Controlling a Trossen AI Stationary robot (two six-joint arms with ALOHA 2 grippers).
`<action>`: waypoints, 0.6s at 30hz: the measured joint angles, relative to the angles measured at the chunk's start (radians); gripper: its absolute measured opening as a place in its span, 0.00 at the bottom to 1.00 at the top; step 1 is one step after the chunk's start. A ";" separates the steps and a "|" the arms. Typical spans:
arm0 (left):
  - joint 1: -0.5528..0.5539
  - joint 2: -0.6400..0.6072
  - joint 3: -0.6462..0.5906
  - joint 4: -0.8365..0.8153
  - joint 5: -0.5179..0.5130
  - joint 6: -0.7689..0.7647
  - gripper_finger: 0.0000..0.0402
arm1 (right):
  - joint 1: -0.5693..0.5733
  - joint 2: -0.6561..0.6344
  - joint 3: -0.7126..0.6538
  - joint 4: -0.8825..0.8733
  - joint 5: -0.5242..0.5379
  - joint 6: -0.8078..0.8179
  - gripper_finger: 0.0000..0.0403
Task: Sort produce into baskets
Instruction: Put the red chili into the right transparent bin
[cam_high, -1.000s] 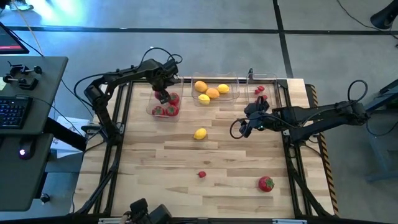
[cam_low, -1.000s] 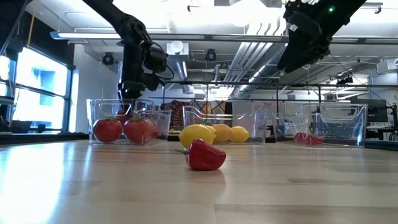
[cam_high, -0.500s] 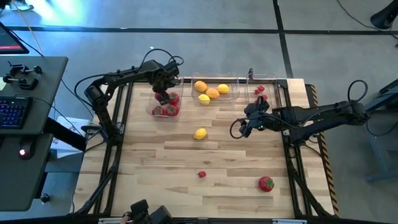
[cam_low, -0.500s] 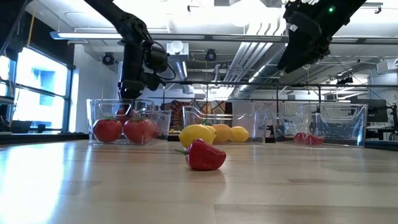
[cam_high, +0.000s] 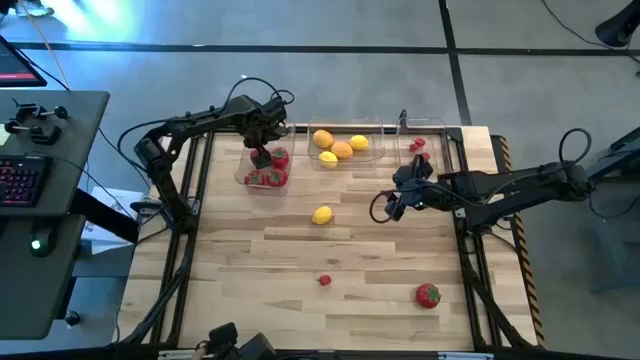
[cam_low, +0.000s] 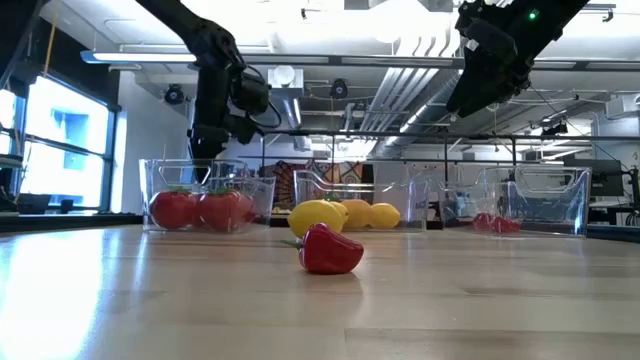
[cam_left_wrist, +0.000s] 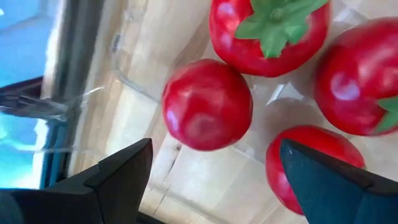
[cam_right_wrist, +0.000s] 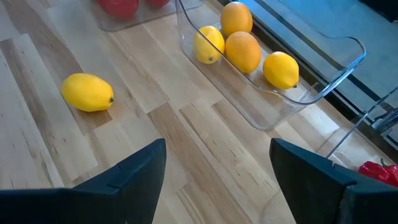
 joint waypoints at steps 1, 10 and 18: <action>-0.005 -0.012 0.000 0.000 0.000 0.002 0.84 | 0.000 0.000 0.000 0.000 0.000 -0.005 0.69; -0.137 -0.239 -0.099 0.183 0.023 -0.039 0.80 | 0.001 0.005 0.000 0.001 0.035 -0.049 0.54; -0.340 -0.504 -0.411 0.602 0.045 -0.110 0.74 | 0.062 0.147 0.000 0.192 0.008 -0.166 0.13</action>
